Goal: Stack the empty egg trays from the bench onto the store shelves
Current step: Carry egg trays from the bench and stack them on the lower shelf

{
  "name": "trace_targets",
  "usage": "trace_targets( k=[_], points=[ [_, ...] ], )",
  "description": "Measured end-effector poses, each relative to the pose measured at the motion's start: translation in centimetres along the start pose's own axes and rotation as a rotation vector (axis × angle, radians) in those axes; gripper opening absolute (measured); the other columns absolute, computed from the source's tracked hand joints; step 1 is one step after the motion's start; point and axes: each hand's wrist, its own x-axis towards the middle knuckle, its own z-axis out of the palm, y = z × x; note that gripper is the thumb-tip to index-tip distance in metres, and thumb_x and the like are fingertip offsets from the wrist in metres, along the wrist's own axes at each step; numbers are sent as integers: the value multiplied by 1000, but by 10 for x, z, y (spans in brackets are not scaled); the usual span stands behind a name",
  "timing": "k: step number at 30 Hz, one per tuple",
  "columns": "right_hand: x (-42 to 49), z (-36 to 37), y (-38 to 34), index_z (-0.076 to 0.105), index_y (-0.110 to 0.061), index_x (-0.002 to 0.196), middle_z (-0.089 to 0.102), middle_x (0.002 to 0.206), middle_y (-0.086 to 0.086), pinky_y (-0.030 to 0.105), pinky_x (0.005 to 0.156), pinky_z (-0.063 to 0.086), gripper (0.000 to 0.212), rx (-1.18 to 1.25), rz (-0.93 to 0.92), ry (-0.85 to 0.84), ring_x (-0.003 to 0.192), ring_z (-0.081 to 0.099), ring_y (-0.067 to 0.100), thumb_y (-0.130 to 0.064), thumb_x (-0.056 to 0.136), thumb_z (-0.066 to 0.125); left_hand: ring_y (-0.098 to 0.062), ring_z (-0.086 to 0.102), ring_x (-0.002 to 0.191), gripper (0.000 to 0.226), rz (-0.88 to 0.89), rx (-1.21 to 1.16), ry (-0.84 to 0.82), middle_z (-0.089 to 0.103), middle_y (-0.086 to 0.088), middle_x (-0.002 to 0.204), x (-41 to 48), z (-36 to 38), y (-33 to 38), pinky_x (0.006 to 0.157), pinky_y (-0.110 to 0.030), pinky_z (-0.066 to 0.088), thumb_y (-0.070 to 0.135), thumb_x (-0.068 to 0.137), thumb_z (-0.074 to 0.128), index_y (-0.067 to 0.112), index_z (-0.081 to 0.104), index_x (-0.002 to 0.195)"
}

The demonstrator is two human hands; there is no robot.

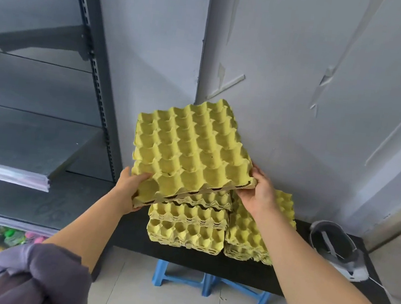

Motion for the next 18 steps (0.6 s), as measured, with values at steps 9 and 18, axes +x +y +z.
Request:
trace_targets(
  k=[9, 18],
  points=[
    [-34, 76, 42, 62, -7, 101, 65, 99, 18, 39, 68, 52, 23, -104, 126, 43, 84, 62, 29, -21, 96, 45, -31, 61, 95, 44, 81, -184, 119, 62, -9, 109, -31, -87, 31, 83, -46, 53, 36, 84, 66, 13, 52, 119],
    [-73, 186, 164, 61, -11, 103, 63, 96, 14, 41, 76, 53, 20, -214, 257, 11, 85, 60, 29, -26, 95, 50, -31, 60, 76, 32, 68, -246, 214, 61, -13, 92, -47, -260, 40, 59, -39, 51, 19, 89, 56, 6, 50, 117]
  ],
)
